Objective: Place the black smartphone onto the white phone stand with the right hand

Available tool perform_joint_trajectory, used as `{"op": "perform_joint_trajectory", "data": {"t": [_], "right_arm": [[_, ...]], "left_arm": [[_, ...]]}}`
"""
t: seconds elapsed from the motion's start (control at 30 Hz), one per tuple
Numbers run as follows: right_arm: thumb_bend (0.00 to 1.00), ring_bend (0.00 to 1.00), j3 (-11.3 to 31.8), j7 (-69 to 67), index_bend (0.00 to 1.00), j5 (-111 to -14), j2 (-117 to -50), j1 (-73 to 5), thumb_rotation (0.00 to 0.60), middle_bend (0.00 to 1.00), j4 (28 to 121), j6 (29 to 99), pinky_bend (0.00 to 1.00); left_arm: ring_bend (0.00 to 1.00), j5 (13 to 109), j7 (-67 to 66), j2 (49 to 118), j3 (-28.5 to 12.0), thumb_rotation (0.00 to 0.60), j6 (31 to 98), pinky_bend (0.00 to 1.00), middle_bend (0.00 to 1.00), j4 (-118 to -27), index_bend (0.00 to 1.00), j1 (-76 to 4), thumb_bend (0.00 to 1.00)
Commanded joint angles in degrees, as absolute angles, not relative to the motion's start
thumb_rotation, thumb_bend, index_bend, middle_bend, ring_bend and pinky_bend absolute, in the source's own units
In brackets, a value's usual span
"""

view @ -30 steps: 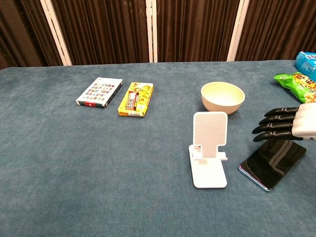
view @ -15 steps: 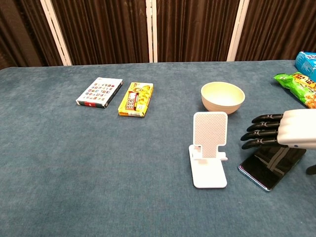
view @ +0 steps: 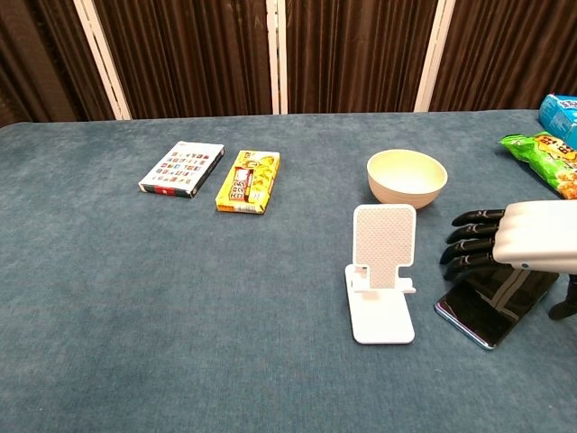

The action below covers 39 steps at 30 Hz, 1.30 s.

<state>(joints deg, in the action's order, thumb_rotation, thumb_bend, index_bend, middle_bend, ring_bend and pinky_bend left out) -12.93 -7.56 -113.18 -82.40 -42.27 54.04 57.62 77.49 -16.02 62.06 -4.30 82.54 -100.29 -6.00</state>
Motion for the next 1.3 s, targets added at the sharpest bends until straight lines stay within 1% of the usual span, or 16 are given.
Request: {"op": "perform_joint_trajectory", "data": {"t": [0.03,0.1,0.2,0.43,0.7,0.83,0.97,1.03,1.2,1.3], "right_arm": [[0.32,0.30,-13.1,-8.0,0.53,-113.1,-82.6,-42.2,0.600,0.48,53.5,58.8,0.22],[0.40,0.34,-13.2,-8.1,0.56,-113.0,-82.7,-42.0,0.600,0.52,52.8,59.9,0.26],[0.44,0.36,-13.4,-8.2,0.57,-113.3,-82.7,-41.5,0.600,0.54,51.6,62.1,0.28],[0.44,0.37,-13.7,-6.0,0.57,-114.1,-82.0,-40.0,0.600,0.54,49.7,68.1,0.31],[0.45,0.37,-13.2,0.5,0.57,-115.5,-78.4,-38.3,0.600,0.54,51.5,75.6,0.31],[0.45,0.37,-12.9,6.0,0.54,-117.3,-75.5,-37.6,0.600,0.53,53.1,80.0,0.32],[0.45,0.38,-12.4,12.3,0.55,-120.1,-73.1,-37.3,0.600,0.54,53.9,85.1,0.33],[0.45,0.38,-11.5,18.2,0.55,-122.1,-71.8,-37.4,0.600,0.54,54.3,87.9,0.33],[0.45,0.38,-9.4,26.9,0.54,-123.9,-69.2,-38.6,0.600,0.54,58.2,88.9,0.33],[0.44,0.38,-7.2,33.1,0.54,-124.4,-67.1,-40.3,0.600,0.54,63.6,86.5,0.33]], "left_arm": [[0.00,77.4,-16.1,62.1,-4.3,0.600,82.4,0.00,0.00,-100.3,0.00,-6.1,0.00],[0.00,77.4,-16.2,62.1,-4.2,0.600,82.4,0.00,0.00,-100.2,0.00,-6.1,0.00],[0.00,77.4,-16.2,62.2,-4.2,0.600,82.4,0.00,0.00,-100.3,0.00,-6.1,0.00],[0.00,77.7,-16.2,62.1,-4.0,0.600,82.5,0.00,0.00,-100.5,0.00,-6.1,0.00],[0.00,78.4,-15.0,61.5,-3.8,0.600,83.0,0.00,0.00,-100.9,0.00,-5.9,0.00],[0.00,78.8,-14.1,61.1,-3.7,0.600,83.1,0.00,0.00,-101.0,0.00,-5.8,0.00],[0.00,79.1,-13.2,60.7,-3.6,0.600,83.5,0.00,0.00,-101.1,0.00,-5.6,0.00],[0.00,79.4,-12.7,60.4,-3.6,0.600,83.7,0.00,0.00,-101.3,0.00,-5.4,0.00],[0.00,79.8,-12.2,60.0,-3.5,0.600,84.1,0.00,0.00,-101.4,0.00,-5.2,0.00],[0.00,79.7,-12.3,60.1,-3.5,0.600,84.1,0.00,0.00,-101.3,0.00,-5.3,0.00]]}}
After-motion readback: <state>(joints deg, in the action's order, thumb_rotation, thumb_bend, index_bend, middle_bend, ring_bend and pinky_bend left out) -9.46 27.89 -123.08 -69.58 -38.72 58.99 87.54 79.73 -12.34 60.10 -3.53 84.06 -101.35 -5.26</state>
